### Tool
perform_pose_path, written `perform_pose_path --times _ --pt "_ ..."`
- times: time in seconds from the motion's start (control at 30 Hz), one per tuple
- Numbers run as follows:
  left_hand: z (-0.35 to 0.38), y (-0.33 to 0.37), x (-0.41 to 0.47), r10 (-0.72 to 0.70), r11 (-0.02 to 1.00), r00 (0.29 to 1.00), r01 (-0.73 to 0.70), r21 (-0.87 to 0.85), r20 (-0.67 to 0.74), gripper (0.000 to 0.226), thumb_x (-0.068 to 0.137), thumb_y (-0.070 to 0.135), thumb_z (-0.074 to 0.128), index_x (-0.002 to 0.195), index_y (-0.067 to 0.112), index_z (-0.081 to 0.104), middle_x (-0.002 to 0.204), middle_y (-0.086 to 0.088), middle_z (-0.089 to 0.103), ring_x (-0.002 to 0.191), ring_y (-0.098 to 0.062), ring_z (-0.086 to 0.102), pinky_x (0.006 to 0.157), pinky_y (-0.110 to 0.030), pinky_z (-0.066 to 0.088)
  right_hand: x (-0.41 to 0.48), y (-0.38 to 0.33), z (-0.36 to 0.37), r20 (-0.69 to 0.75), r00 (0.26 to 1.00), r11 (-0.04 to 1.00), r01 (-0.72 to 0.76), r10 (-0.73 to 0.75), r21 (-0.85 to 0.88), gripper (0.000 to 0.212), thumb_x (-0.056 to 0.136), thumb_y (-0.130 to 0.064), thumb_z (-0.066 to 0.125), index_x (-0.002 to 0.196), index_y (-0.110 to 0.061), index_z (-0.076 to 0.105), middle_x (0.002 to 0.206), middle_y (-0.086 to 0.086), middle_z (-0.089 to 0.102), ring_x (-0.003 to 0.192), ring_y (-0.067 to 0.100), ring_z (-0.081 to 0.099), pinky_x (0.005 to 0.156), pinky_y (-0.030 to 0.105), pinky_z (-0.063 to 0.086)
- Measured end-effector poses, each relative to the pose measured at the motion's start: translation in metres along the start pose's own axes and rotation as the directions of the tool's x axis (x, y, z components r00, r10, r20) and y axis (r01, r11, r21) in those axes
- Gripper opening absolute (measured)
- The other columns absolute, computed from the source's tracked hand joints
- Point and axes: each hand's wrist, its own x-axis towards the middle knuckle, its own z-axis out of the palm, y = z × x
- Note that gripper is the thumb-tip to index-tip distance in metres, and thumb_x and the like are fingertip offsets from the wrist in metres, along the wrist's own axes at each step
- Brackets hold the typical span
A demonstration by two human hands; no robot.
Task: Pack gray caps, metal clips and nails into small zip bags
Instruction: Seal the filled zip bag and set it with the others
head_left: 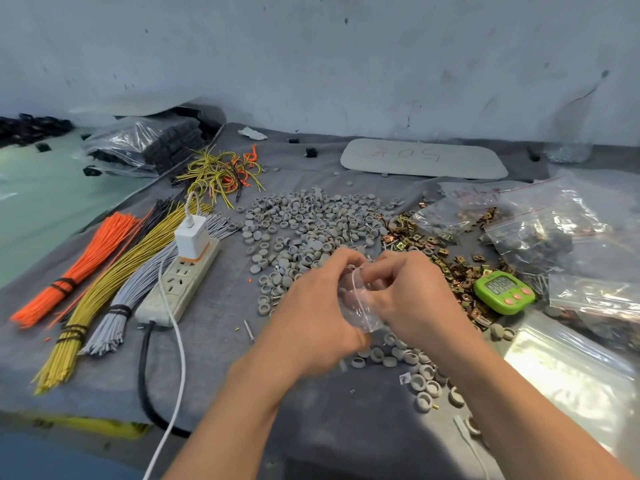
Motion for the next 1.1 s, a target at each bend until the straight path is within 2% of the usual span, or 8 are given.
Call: perform_pose_path --times 0.3,0.4,0.47,0.57,0.63,0.8,1.0,1.1 --pt "-0.013 -0.011 0.002 -0.162 0.977 0.939 0.108 -0.186 -0.304 0.057 0.066 0.015 0.085 0.108 0.044 0.058 0.090 0.020 0.071 0.073 0.005 0.066 0.058 -0.011 0.047 0.001 -0.004 -0.018 -0.083 0.993 0.947 0.102 -0.080 0.304 0.019 0.089 -0.015 0.076 0.081 -0.031 0.084 0.090 -0.016 0.079 0.088 0.005 0.072 0.077 0.030 0.054" --pt "-0.022 -0.017 0.001 -0.302 0.916 0.908 0.192 -0.351 -0.291 0.067 0.070 -0.004 0.084 0.120 0.035 0.061 0.106 0.010 0.074 0.092 -0.010 0.072 0.077 -0.031 0.060 0.001 0.007 -0.023 -0.061 0.997 0.999 0.047 -0.046 0.025 0.017 0.092 -0.022 0.075 0.080 -0.032 0.083 0.078 -0.018 0.077 0.060 0.012 0.068 0.056 0.020 0.054" --pt "-0.027 -0.021 0.002 -0.361 0.852 0.898 0.209 -0.480 -0.250 0.066 0.071 -0.009 0.083 0.124 0.024 0.062 0.106 0.005 0.076 0.092 -0.006 0.072 0.072 -0.019 0.056 -0.002 0.012 -0.016 0.101 0.994 0.970 0.050 -0.027 -0.240 0.018 0.094 -0.019 0.072 0.084 -0.032 0.081 0.075 -0.015 0.076 0.045 0.004 0.059 0.045 0.014 0.047" --pt "-0.033 -0.021 0.002 -0.396 0.779 0.898 0.220 -0.588 -0.189 0.049 0.074 -0.004 0.083 0.116 0.017 0.068 0.088 0.010 0.078 0.073 0.003 0.069 0.059 -0.009 0.048 -0.009 0.012 -0.003 0.261 0.965 0.841 0.145 -0.005 -0.520 0.019 0.091 -0.018 0.070 0.095 -0.032 0.082 0.093 -0.016 0.077 0.073 0.002 0.070 0.063 0.010 0.050" --pt "-0.032 -0.020 0.003 -0.416 0.729 0.896 0.227 -0.646 -0.154 0.040 0.078 0.002 0.082 0.114 0.014 0.071 0.089 0.007 0.078 0.076 0.000 0.070 0.068 -0.015 0.051 -0.013 0.011 0.002 0.339 0.940 0.797 0.179 0.035 -0.576 0.020 0.086 -0.018 0.071 0.100 -0.030 0.081 0.096 -0.012 0.078 0.088 0.009 0.071 0.077 0.020 0.055" --pt "-0.030 -0.017 0.005 -0.444 0.656 0.890 0.245 -0.714 -0.102 0.039 0.069 0.021 0.084 0.107 0.018 0.077 0.098 0.007 0.079 0.095 -0.009 0.068 0.090 -0.036 0.043 -0.016 0.014 0.007 0.380 0.922 0.757 0.195 0.075 -0.623 0.021 0.080 -0.007 0.068 0.087 -0.025 0.077 0.085 -0.004 0.075 0.082 0.018 0.070 0.075 0.035 0.061" --pt "-0.030 -0.021 0.001 -0.446 0.609 0.886 0.196 -0.769 -0.128 0.041 0.061 0.011 0.070 0.101 0.017 0.077 0.107 0.000 0.079 0.102 -0.013 0.069 0.105 -0.039 0.049 -0.010 0.017 -0.006 0.168 0.986 0.843 0.105 -0.018 -0.528 0.024 0.084 -0.007 0.069 0.075 -0.029 0.069 0.070 -0.011 0.070 0.065 0.003 0.065 0.060 0.020 0.055" --pt "-0.026 -0.020 0.000 -0.382 0.780 0.902 0.197 -0.594 -0.202 0.046 0.067 0.009 0.072 0.110 0.026 0.073 0.100 0.009 0.078 0.098 -0.012 0.070 0.087 -0.032 0.054 -0.010 0.012 -0.010 -0.025 0.992 0.941 0.113 -0.128 -0.318 0.025 0.085 -0.009 0.078 0.072 -0.028 0.071 0.066 -0.012 0.069 0.064 0.000 0.065 0.056 0.015 0.052"
